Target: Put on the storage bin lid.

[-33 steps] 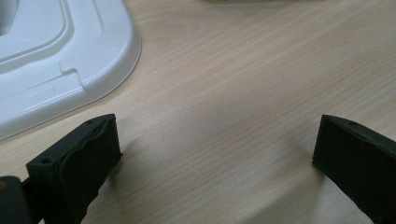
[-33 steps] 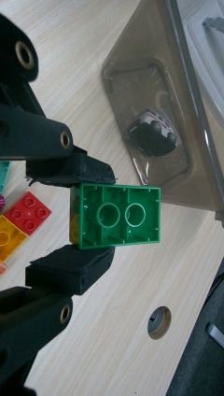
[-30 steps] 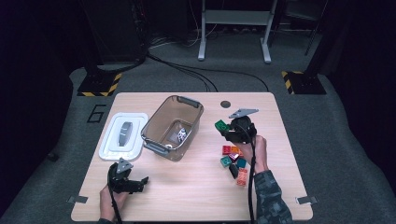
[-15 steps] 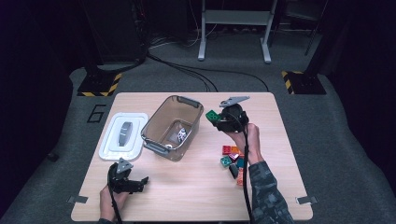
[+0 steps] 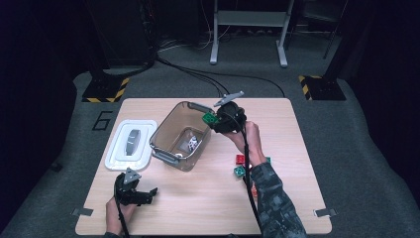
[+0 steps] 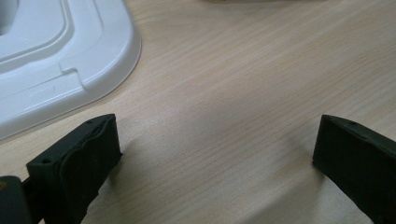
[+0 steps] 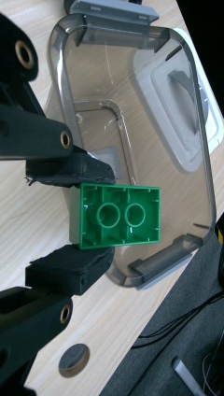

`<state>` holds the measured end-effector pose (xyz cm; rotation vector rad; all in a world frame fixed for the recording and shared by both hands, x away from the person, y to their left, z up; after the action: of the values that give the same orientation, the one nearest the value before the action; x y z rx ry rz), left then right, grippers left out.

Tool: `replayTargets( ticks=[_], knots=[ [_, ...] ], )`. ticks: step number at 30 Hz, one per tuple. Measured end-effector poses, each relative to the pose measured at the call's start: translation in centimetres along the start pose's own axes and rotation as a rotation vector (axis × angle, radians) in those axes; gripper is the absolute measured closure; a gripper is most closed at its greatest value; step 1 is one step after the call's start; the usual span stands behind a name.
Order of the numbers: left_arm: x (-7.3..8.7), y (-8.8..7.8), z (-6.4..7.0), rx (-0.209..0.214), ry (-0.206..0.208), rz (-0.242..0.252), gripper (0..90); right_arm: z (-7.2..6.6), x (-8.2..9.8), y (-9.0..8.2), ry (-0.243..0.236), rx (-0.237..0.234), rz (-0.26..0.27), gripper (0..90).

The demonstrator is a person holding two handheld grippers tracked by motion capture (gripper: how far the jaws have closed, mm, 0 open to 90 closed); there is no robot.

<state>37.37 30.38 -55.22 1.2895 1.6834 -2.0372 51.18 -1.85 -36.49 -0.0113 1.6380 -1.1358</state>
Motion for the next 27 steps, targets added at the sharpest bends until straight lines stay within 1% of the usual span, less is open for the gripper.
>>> replayTargets(
  ticks=[3,5,6,8,9,11,12,13,14,17,18,19,20,21,22,24,27],
  knots=[
    [0.0,0.0,0.0,0.000,0.000,-0.003,0.4,-0.3,-0.4,0.4,-0.010,-0.011,-0.014,58.8],
    [0.0,0.0,0.0,0.000,0.000,-0.001,0.4,-0.7,-0.8,0.7,-0.004,-0.021,-0.032,58.8],
    [0.0,0.0,0.0,0.001,0.000,-0.006,0.4,-0.8,-1.0,1.0,-0.009,-0.024,-0.027,58.7],
    [0.0,0.0,0.0,0.003,-0.001,-0.003,0.4,-1.3,-1.5,1.6,-0.019,-0.034,-0.040,58.7],
    [0.0,0.0,0.0,0.003,-0.001,-0.003,0.4,-1.3,-1.5,1.6,-0.019,-0.034,-0.040,58.7],
    [0.0,0.0,0.0,0.003,-0.001,-0.007,0.4,-1.8,-1.7,2.3,-0.037,-0.045,-0.053,58.7],
    [0.0,0.0,0.1,0.005,-0.006,-0.002,0.4,-1.9,-1.8,2.7,-0.054,-0.047,-0.061,58.7],
    [0.0,0.0,0.0,0.002,-0.006,-0.002,0.4,-2.1,-1.9,2.9,-0.052,-0.048,-0.072,58.7],
    [0.0,0.0,0.1,0.002,-0.007,-0.003,0.4,-2.3,-1.9,3.4,-0.066,-0.046,-0.081,58.7],
    [0.0,0.0,0.1,0.002,-0.007,-0.003,0.4,-2.7,-2.0,4.2,-0.084,-0.054,-0.100,58.7],
    [0.0,0.0,0.1,0.002,-0.007,-0.003,0.4,-2.9,-2.0,4.4,-0.082,-0.059,-0.104,58.7],
    [0.0,0.0,0.1,0.002,-0.007,0.000,0.4,-3.0,-2.0,4.6,-0.090,-0.061,-0.111,58.7],
    [0.0,0.0,0.1,0.002,-0.007,-0.002,0.4,-3.1,-1.9,4.8,-0.091,-0.069,-0.129,58.6],
    [0.0,0.0,0.1,0.002,-0.007,-0.002,0.4,-3.1,-1.9,4.8,-0.091,-0.069,-0.129,58.6],
    [0.0,0.1,0.2,0.001,-0.023,0.008,0.4,-3.2,-1.8,4.9,-0.095,-0.076,-0.141,58.6],
    [0.0,0.1,0.1,0.000,-0.022,0.007,0.4,-3.3,-1.8,5.0,-0.090,-0.077,-0.149,58.6],
    [0.0,0.1,0.2,-0.001,-0.023,0.007,0.4,-3.4,-1.5,5.2,-0.109,-0.079,-0.161,58.5]
  ],
)
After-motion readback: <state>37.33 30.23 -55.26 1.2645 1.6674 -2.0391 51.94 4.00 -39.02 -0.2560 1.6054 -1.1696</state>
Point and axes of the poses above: each handheld gripper's, and its own axes: y roughly forward along the jaws, x roughly out of its underside, z roughly to its right, the point moved 3 cm from there along y, roughly forward along the jaws, and after that the axes turned 1 degree about -x, right-handed, at the moved point
